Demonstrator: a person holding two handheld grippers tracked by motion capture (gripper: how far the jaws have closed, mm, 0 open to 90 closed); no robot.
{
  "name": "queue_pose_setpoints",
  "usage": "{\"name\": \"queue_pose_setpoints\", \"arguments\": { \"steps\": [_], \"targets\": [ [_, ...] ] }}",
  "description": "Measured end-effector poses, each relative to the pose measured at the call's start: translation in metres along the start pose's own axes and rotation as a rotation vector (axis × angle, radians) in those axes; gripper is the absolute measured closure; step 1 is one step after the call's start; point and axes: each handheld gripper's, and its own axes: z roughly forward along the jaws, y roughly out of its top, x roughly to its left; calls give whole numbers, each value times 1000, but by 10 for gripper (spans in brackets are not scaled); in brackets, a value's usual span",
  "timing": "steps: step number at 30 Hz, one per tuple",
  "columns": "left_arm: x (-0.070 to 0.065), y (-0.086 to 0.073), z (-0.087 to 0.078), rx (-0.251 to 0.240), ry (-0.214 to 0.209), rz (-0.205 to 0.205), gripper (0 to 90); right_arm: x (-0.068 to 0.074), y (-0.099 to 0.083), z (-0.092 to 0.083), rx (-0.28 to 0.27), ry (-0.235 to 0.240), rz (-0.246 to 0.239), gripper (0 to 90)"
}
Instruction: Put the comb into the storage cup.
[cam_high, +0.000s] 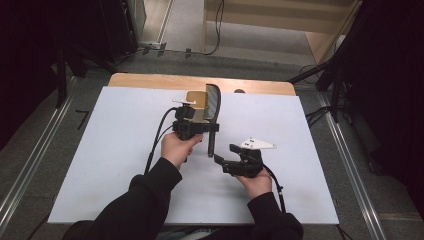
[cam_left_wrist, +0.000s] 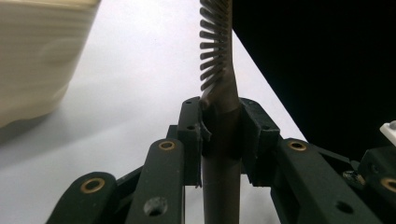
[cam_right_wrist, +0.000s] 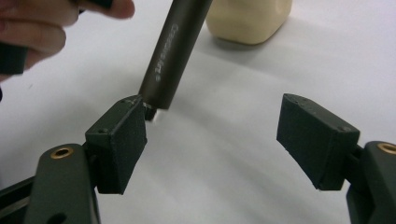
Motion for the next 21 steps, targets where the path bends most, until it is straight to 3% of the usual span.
{"name": "queue_pose_setpoints", "arguments": {
  "steps": [4, 6, 10, 21],
  "targets": [
    [2, 0, -2, 4, -14, 9, 724, 0, 0, -2, 12, 17, -12, 225],
    [2, 0, -4, 2, -18, 21, 724, -2, 0, -5, 8, 66, -12, 226],
    [3, 0, -7, 2, -25, 29, 724, -2, 1, -9, 20, 75, -64, 226],
    [5, 4, -12, 12, -33, 54, 724, -9, 7, -21, 18, 95, -90, 226]
  ]
}}
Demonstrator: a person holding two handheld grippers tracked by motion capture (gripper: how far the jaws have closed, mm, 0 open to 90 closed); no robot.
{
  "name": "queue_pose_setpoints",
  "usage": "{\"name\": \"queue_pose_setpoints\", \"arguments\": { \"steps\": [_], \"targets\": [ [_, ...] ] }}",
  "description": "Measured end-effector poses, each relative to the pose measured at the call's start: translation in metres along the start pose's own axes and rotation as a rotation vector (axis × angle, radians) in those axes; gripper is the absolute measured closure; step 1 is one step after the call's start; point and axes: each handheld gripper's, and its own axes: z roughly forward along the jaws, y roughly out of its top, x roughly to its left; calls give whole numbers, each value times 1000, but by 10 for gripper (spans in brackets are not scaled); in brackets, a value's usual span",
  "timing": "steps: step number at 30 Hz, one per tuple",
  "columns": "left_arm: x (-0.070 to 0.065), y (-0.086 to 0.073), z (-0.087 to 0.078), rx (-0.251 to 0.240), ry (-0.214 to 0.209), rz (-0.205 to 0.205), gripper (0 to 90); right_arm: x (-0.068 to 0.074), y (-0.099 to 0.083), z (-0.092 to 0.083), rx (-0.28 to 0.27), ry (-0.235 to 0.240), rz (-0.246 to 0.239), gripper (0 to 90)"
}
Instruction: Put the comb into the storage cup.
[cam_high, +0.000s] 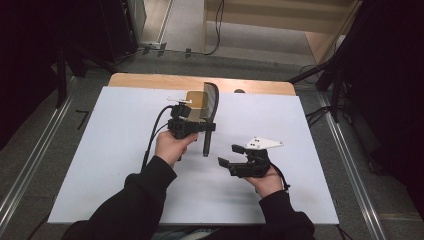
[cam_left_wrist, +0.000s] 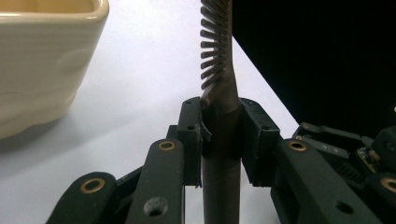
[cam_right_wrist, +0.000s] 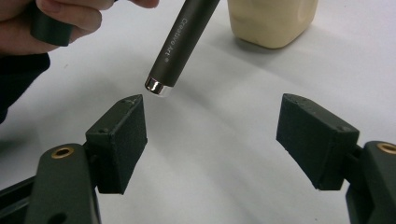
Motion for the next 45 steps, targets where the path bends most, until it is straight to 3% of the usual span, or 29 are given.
{"name": "queue_pose_setpoints", "arguments": {
  "steps": [8, 22, 37, 45],
  "targets": [
    [1, 4, -6, 1, 6, 22, 724, 1, 1, -8, 45, 37, -46, 225],
    [2, 10, -14, -8, 1, 32, 724, 1, -11, -23, 102, 77, -65, 206],
    [1, 19, -25, -33, -22, 41, 724, -8, -23, -43, 105, 37, -50, 206],
    [3, 25, -33, -46, -9, 53, 724, -15, -29, -54, 99, 20, -16, 206]
  ]
}}
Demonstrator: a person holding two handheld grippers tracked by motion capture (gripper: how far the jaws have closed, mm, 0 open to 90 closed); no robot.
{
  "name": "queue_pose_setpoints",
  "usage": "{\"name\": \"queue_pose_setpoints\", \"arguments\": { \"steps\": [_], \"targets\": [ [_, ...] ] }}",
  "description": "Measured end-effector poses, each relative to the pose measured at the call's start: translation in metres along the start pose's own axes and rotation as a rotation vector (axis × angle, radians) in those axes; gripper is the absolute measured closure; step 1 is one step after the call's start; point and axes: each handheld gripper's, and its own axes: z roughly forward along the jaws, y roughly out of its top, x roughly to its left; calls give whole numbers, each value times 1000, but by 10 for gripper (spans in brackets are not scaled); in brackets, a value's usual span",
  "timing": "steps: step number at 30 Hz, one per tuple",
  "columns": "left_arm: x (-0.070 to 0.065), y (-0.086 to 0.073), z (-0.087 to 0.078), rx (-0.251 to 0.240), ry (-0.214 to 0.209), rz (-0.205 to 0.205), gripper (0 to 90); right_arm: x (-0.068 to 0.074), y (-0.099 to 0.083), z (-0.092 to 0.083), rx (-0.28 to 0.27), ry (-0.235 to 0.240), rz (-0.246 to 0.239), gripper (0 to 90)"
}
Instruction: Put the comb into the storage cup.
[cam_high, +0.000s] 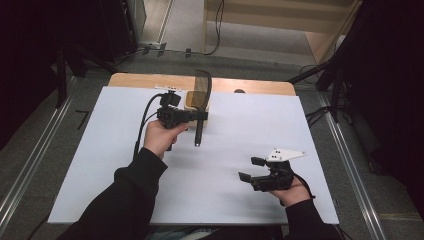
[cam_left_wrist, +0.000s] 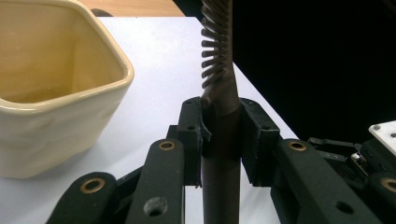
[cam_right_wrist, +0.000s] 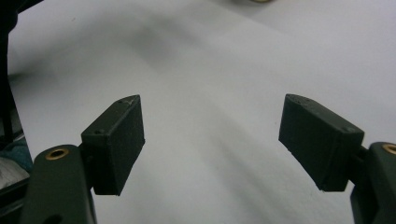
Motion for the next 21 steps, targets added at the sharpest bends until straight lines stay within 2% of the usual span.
{"name": "queue_pose_setpoints", "arguments": {
  "steps": [10, 16, 21],
  "targets": [
    [3, 5, -4, -13, 6, 6, 724, -6, -8, -8, 7, -11, 3, 206],
    [6, 8, -5, -22, -16, -15, 724, -9, -11, -13, 8, -13, 14, 206],
    [5, 15, -4, -30, 2, 1, 724, -11, -13, -15, -2, -12, 29, 206]
  ]
}}
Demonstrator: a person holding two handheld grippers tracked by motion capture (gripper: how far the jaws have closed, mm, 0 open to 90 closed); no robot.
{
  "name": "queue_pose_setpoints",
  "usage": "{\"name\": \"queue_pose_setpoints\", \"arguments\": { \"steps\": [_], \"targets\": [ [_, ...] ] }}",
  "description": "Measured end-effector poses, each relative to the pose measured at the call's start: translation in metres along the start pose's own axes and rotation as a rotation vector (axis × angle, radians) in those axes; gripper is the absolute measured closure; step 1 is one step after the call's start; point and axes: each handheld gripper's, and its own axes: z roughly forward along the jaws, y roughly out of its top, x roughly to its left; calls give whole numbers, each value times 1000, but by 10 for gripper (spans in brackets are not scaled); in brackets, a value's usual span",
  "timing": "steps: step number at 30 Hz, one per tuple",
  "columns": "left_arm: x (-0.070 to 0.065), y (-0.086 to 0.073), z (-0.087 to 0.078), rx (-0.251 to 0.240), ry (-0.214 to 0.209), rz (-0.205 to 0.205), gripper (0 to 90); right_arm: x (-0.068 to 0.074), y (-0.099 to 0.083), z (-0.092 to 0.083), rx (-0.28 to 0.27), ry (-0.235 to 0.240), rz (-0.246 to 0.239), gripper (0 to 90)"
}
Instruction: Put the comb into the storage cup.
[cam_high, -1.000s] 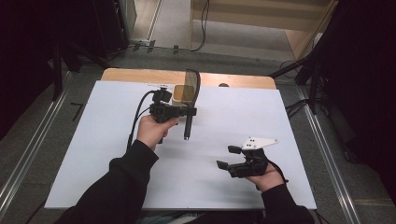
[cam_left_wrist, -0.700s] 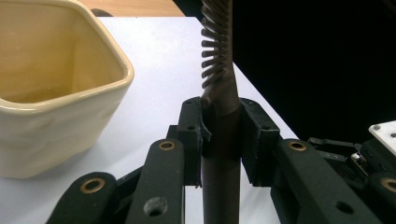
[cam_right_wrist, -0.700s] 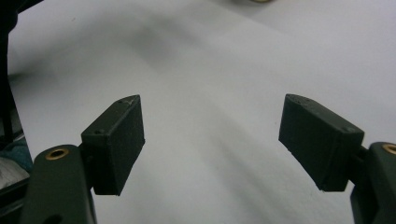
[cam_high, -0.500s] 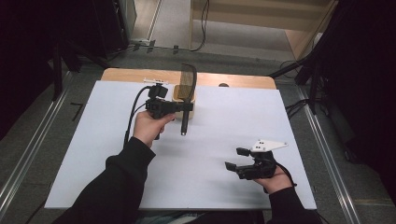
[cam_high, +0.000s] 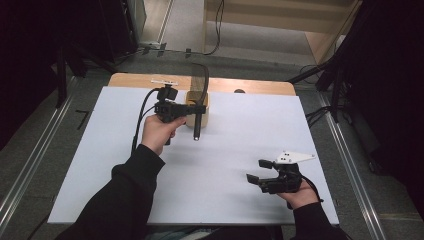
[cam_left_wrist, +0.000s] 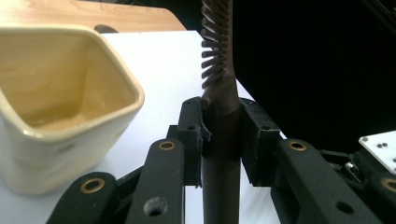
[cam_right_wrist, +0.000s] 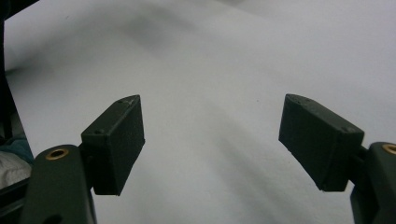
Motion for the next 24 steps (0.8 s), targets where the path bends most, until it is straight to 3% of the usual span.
{"name": "queue_pose_setpoints", "arguments": {
  "steps": [7, 19, 24],
  "targets": [
    [4, 12, -3, -32, 3, -2, 724, -1, -1, -1, 4, -3, 2, 206],
    [6, 28, 0, -29, 16, 2, 724, 0, -1, -1, 6, 0, 5, 206],
    [3, 40, 4, -39, 30, 30, 724, 0, -1, 0, 5, 3, -7, 206]
  ]
}}
